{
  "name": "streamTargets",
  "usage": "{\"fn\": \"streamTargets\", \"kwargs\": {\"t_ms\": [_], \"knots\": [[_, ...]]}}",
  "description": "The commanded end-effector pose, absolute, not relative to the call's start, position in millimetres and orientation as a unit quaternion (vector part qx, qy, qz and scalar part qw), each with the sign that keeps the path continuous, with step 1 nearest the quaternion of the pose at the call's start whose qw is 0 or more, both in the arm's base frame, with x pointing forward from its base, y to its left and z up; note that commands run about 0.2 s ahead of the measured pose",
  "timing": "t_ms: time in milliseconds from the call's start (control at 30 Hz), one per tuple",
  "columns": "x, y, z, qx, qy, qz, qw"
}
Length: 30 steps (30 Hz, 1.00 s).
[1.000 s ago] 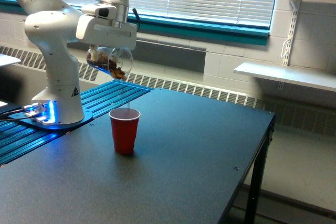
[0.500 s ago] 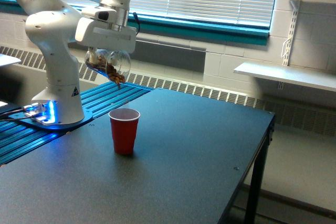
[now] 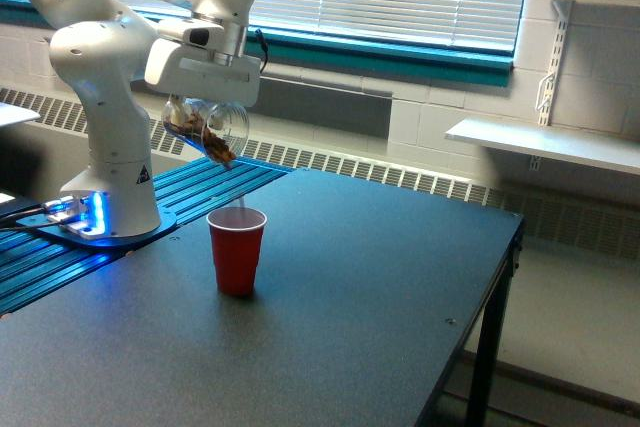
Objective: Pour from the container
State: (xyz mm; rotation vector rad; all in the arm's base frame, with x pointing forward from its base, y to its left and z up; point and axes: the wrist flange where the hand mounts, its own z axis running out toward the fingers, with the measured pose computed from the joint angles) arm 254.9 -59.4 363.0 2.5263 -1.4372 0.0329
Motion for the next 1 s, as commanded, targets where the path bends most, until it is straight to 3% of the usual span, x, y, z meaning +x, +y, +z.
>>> {"fn": "streamTargets", "kwargs": {"t_ms": [33, 1000], "knots": [[249, -52, 345, 0.864, -0.486, -0.007, 0.130], [251, -47, 328, 0.864, -0.481, -0.026, 0.148]]}}
